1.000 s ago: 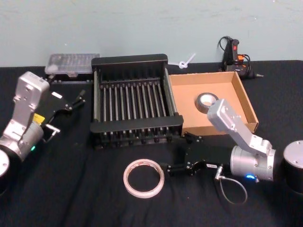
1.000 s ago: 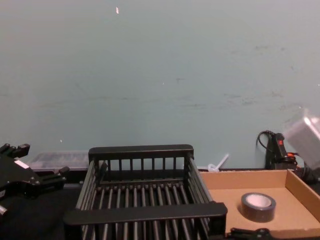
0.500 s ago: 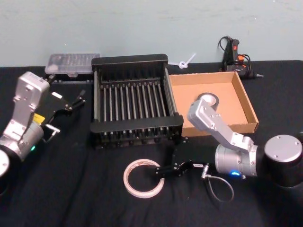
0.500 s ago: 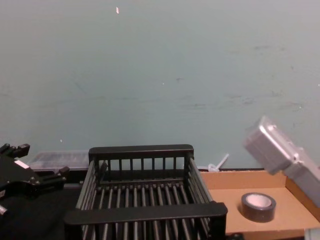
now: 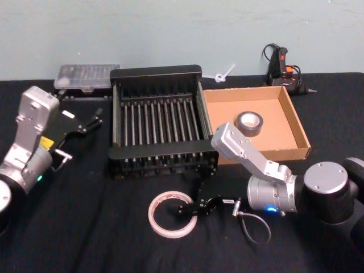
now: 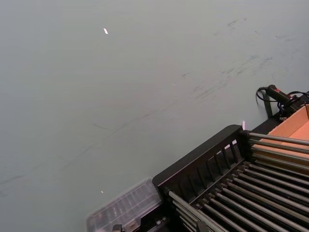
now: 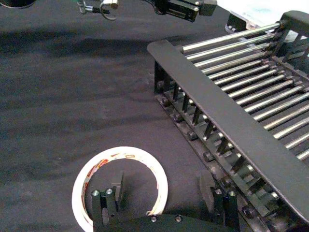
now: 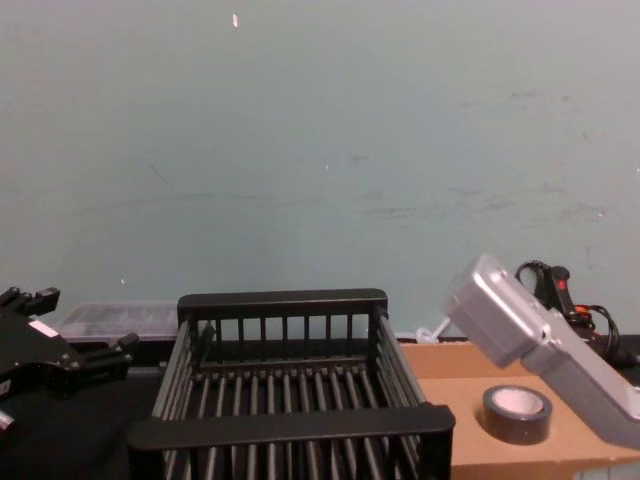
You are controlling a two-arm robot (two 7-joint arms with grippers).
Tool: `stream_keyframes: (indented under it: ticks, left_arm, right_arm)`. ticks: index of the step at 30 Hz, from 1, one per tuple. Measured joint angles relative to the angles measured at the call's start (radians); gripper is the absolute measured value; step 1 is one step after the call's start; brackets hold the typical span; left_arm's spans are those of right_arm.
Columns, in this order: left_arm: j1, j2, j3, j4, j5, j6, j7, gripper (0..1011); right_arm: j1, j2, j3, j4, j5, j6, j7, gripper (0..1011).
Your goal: Pick up the white tape and place it into the black box , Pick up the silver tape and place it into the brown box.
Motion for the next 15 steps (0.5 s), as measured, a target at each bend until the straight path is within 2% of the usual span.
stream_keyframes:
  ticks: [15]
  left_arm:
    - [0.000, 0.000, 0.000, 0.000, 0.000, 0.000, 0.000, 1001]
  right_arm:
    - [0.012, -0.012, -0.016, 0.022, -0.019, 0.015, -0.003, 1002]
